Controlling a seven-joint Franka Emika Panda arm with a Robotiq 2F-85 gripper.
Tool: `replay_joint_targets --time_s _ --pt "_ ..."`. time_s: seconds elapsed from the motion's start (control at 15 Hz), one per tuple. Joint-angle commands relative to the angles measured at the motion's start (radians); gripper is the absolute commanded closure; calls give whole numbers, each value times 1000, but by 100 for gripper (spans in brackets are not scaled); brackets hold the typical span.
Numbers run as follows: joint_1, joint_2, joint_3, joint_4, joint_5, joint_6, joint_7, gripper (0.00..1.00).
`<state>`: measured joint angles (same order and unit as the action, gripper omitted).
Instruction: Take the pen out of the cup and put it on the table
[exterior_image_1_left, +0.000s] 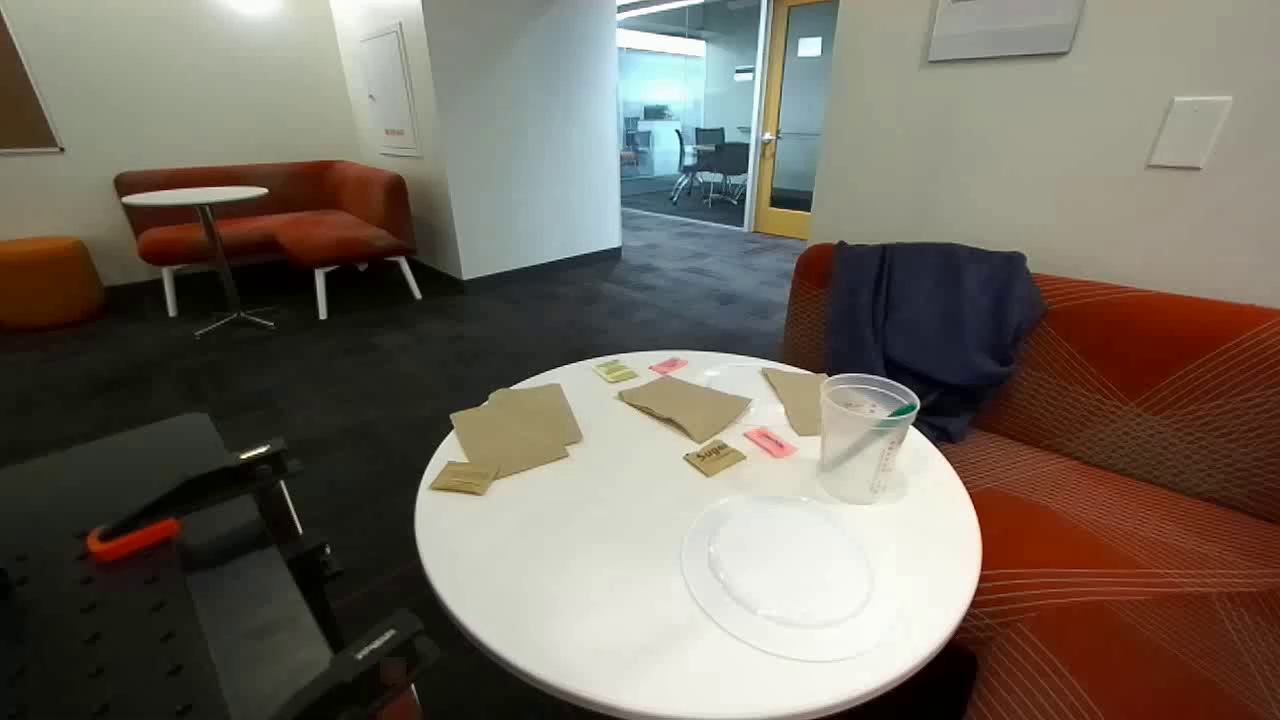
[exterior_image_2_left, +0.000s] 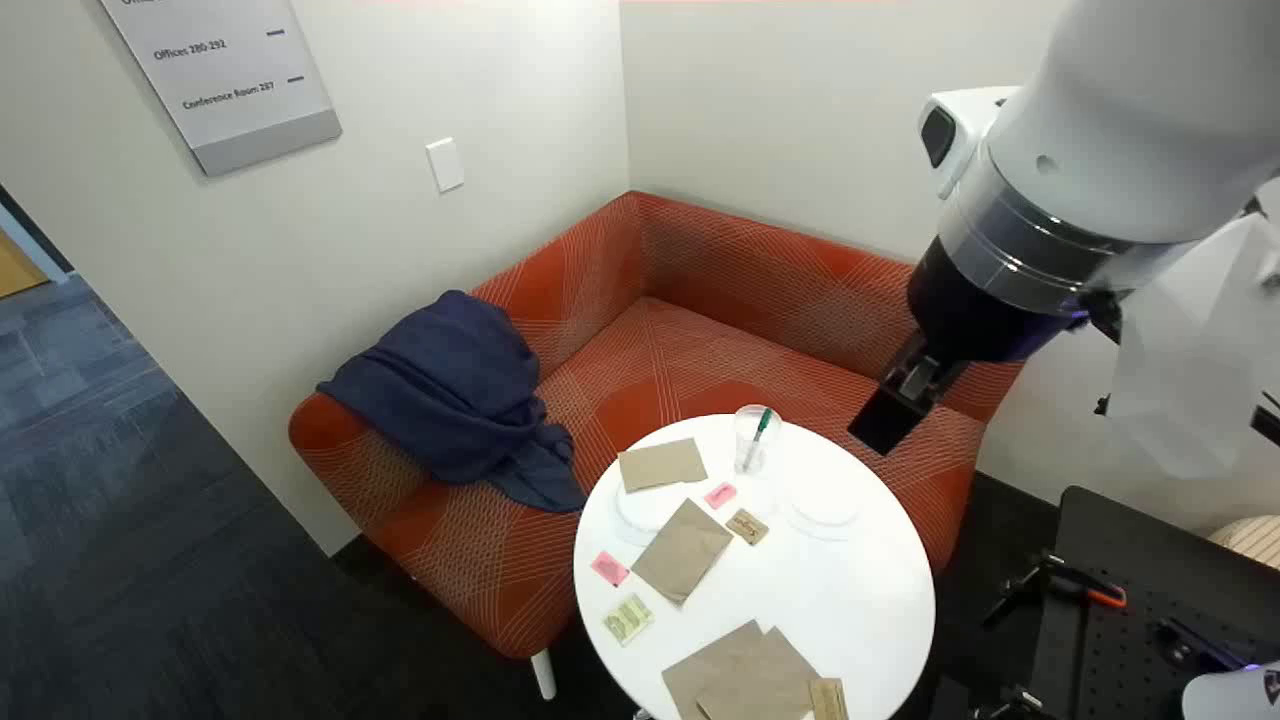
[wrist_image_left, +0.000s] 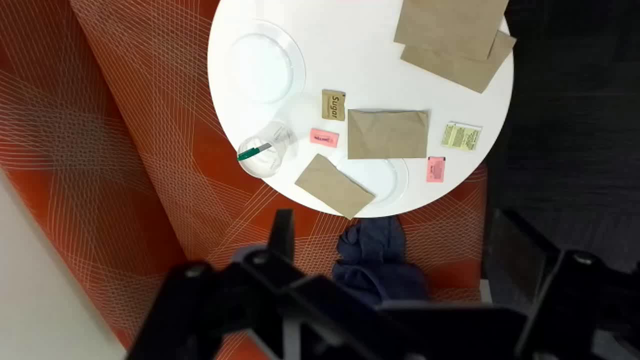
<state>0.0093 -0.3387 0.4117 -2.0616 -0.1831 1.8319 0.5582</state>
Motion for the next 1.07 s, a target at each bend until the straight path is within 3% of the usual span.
replay_joint_targets --time_s 0.0,0.4,1.0 --pt "42 8 -34 4 -15 -5 12 0" --pt "43 6 -38 1 -19 -1 15 0" --pt "20 2 -151 -1 3 26 30 0"
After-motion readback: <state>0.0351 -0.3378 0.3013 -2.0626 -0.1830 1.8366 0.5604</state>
